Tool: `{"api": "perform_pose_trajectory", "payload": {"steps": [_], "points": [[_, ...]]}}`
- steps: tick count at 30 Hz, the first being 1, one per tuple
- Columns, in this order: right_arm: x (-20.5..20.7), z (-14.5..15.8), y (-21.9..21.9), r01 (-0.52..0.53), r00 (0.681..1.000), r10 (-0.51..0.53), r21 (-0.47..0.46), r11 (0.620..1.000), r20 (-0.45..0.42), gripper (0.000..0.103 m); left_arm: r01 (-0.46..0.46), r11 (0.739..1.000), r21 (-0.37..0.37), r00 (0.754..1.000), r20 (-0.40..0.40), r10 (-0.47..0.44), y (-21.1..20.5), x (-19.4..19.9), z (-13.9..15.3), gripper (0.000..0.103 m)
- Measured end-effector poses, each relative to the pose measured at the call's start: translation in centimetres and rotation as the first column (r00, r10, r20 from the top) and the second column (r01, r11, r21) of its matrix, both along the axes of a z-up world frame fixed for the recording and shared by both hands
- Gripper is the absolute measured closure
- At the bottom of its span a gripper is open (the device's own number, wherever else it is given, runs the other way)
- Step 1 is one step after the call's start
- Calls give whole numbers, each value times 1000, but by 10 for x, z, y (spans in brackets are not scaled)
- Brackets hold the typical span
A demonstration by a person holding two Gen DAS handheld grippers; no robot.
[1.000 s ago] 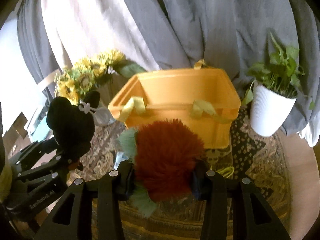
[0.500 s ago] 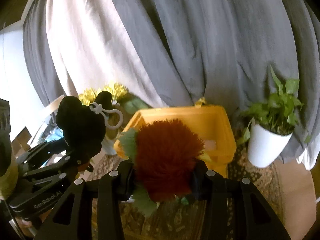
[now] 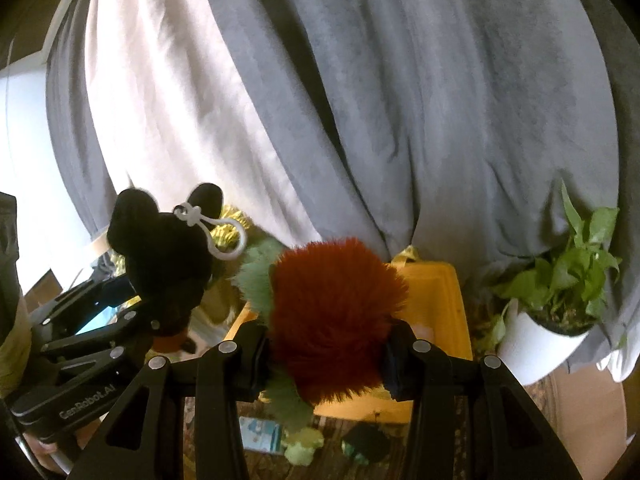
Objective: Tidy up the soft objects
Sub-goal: 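Lift both held toys and carry them over the orange crate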
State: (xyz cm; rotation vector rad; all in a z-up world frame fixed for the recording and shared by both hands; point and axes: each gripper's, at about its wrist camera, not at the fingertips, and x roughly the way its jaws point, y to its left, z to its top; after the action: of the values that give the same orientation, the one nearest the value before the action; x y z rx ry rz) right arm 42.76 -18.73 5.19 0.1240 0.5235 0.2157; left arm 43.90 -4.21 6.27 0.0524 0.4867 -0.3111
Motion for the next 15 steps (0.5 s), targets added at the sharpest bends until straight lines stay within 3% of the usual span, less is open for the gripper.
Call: {"api": "perform_pose_trajectory", "payload": {"steps": [15], "points": [[80, -14, -9, 15, 995, -16, -21, 1000, -94, 59, 70, 997, 26, 993, -97, -67, -14, 84, -25, 52]]}}
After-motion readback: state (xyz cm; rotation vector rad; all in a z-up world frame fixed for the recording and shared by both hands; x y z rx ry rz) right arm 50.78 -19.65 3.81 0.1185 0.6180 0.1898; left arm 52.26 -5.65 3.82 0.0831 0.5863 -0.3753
